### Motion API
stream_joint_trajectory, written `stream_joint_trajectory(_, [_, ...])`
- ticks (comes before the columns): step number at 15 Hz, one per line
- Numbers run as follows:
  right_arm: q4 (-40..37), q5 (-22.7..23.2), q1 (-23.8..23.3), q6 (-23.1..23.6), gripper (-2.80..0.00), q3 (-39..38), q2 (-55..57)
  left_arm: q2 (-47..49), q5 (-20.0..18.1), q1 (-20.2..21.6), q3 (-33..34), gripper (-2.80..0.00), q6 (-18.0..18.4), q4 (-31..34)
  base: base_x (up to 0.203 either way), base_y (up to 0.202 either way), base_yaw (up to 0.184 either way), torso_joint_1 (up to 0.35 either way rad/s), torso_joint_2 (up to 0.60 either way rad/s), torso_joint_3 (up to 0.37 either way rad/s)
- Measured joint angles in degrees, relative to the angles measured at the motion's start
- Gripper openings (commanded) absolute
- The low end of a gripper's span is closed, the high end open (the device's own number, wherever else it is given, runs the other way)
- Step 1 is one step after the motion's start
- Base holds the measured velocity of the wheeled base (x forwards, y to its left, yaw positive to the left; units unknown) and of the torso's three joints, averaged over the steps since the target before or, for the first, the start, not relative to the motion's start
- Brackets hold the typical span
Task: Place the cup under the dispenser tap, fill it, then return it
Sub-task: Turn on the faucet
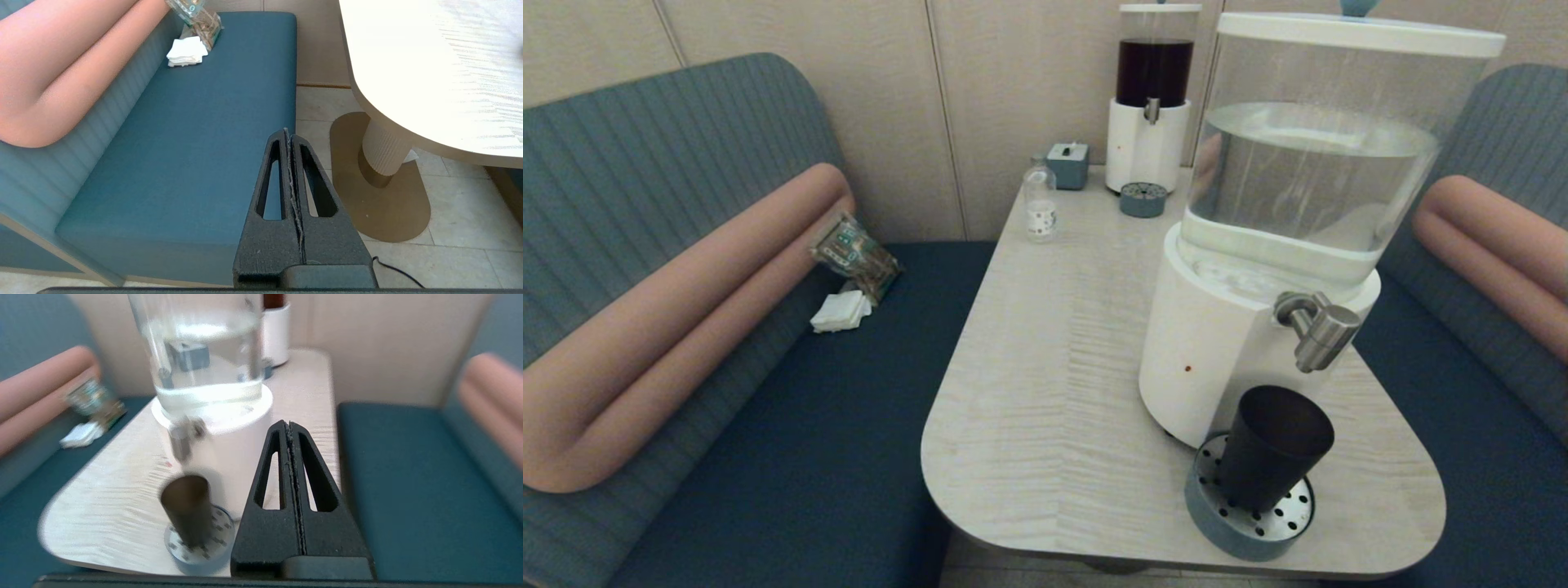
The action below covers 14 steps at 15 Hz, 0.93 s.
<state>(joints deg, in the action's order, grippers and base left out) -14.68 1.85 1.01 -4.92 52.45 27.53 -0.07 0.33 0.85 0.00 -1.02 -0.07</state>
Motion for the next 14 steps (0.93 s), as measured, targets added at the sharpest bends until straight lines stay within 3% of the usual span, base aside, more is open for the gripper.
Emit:
stream_joint_trajectory(7, [-22.4,5.0,1.6,-2.5,-2.8,25.4,31.7,0.0,0.0,0.0,0.0,-2.8,0.0,0.0,0.0,0.0,0.0,0.0,0.0,0.0])
stream_joint_trajectory(10, [-34.6,5.7,4.3,-6.9,-2.8,37.2,42.7,0.0,0.0,0.0,0.0,-2.8,0.0,0.0,0.0,0.0,0.0,0.0,0.0,0.0])
stream_joint_trajectory(12, [-40.5,9.1,5.9,-9.5,-2.8,41.4,48.1,0.0,0.0,0.0,0.0,-2.8,0.0,0.0,0.0,0.0,0.0,0.0,0.0,0.0])
stream_joint_trajectory(14, [-41.2,13.9,6.2,-10.2,-2.8,42.1,51.5,0.0,0.0,0.0,0.0,-2.8,0.0,0.0,0.0,0.0,0.0,0.0,0.0,0.0])
